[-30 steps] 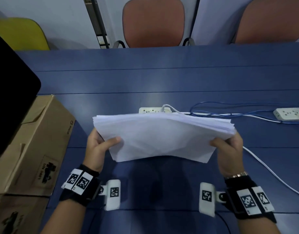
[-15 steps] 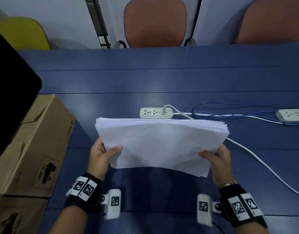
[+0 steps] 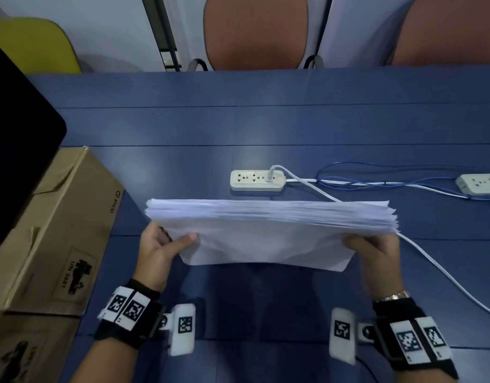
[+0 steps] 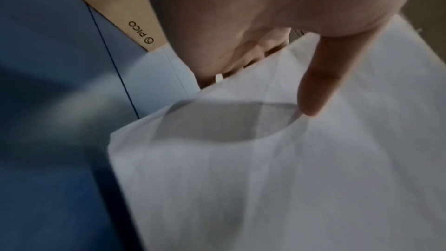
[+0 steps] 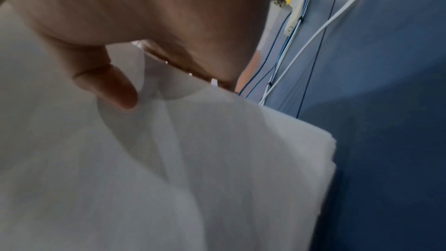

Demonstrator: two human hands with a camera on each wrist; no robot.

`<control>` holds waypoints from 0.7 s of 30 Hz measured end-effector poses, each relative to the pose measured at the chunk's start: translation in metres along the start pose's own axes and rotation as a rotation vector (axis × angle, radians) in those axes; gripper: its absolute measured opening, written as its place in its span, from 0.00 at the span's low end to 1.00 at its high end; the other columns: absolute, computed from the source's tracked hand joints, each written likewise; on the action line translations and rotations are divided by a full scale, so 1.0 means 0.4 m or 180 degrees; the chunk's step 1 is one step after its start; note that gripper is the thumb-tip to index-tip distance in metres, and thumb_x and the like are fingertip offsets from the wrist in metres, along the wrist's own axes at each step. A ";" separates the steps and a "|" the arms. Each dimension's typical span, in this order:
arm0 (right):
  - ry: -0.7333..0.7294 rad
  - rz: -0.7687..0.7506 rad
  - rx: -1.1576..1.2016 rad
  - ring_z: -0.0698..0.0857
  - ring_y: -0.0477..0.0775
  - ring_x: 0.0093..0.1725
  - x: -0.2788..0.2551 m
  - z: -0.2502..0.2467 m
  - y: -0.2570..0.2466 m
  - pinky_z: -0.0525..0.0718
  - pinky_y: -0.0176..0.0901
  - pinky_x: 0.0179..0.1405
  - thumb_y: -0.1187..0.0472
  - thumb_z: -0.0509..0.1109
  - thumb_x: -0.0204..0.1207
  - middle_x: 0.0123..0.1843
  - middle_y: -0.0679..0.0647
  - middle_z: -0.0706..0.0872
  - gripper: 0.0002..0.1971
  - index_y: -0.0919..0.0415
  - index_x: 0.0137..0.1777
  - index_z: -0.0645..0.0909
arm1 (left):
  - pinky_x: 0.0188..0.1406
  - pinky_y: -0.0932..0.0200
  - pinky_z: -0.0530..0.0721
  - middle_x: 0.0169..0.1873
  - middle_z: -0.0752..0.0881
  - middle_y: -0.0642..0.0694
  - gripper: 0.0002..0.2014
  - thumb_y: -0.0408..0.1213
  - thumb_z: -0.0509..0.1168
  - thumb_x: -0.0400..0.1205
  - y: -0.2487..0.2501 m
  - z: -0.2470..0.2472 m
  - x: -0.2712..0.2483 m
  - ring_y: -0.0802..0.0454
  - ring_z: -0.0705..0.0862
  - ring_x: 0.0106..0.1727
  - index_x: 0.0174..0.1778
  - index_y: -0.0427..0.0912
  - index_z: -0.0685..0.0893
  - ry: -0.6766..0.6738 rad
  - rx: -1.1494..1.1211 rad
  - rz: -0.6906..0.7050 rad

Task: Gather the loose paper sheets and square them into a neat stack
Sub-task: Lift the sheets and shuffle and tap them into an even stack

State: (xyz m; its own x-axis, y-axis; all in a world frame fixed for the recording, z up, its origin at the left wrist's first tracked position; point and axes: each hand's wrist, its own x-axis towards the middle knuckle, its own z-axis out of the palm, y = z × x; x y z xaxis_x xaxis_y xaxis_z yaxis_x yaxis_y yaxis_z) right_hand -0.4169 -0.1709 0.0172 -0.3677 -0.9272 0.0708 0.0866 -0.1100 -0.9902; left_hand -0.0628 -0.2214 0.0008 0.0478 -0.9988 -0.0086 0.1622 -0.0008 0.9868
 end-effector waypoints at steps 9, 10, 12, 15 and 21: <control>0.0144 -0.0241 -0.0053 0.88 0.47 0.47 -0.024 0.049 -0.025 0.88 0.40 0.46 0.76 0.70 0.77 0.48 0.51 0.91 0.14 0.57 0.55 0.84 | 0.42 0.65 0.88 0.44 0.95 0.59 0.14 0.22 0.74 0.75 0.024 0.064 -0.012 0.61 0.92 0.46 0.51 0.44 0.88 0.0241 0.0358 0.0369; 0.0168 -0.0213 -0.0032 0.88 0.46 0.46 -0.028 0.048 -0.024 0.88 0.39 0.45 0.78 0.70 0.76 0.47 0.50 0.91 0.15 0.57 0.54 0.84 | 0.44 0.63 0.89 0.47 0.95 0.57 0.15 0.21 0.73 0.76 0.027 0.065 -0.018 0.59 0.92 0.48 0.54 0.42 0.87 0.0241 0.0385 0.0386; 0.0161 -0.0018 -0.0069 0.87 0.43 0.42 -0.026 0.038 -0.009 0.86 0.36 0.40 0.84 0.66 0.74 0.41 0.43 0.91 0.20 0.57 0.50 0.83 | 0.48 0.60 0.90 0.51 0.94 0.53 0.20 0.17 0.71 0.75 0.019 0.051 -0.021 0.54 0.91 0.52 0.60 0.40 0.84 0.0231 0.0341 0.0265; 0.0089 0.0323 -0.0185 0.85 0.39 0.34 -0.021 0.021 0.019 0.83 0.31 0.33 0.90 0.60 0.70 0.34 0.39 0.90 0.24 0.59 0.46 0.82 | 0.44 0.62 0.89 0.47 0.94 0.53 0.22 0.12 0.68 0.74 -0.006 0.024 -0.024 0.55 0.91 0.49 0.57 0.41 0.83 0.0149 0.0280 -0.0089; 0.0247 0.0269 0.0016 0.83 0.37 0.31 -0.028 0.025 0.008 0.81 0.30 0.31 0.91 0.59 0.69 0.29 0.38 0.88 0.27 0.57 0.36 0.84 | 0.47 0.61 0.89 0.49 0.94 0.50 0.20 0.13 0.66 0.76 0.011 0.030 -0.032 0.54 0.91 0.52 0.62 0.33 0.81 0.0124 0.0056 -0.0024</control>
State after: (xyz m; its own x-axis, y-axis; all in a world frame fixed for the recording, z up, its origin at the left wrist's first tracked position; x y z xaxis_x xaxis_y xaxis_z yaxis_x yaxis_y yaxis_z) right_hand -0.4033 -0.1643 0.0147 -0.4295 -0.9028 -0.0227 0.1249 -0.0345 -0.9916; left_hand -0.0744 -0.2091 0.0072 0.0851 -0.9961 -0.0221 0.1455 -0.0095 0.9893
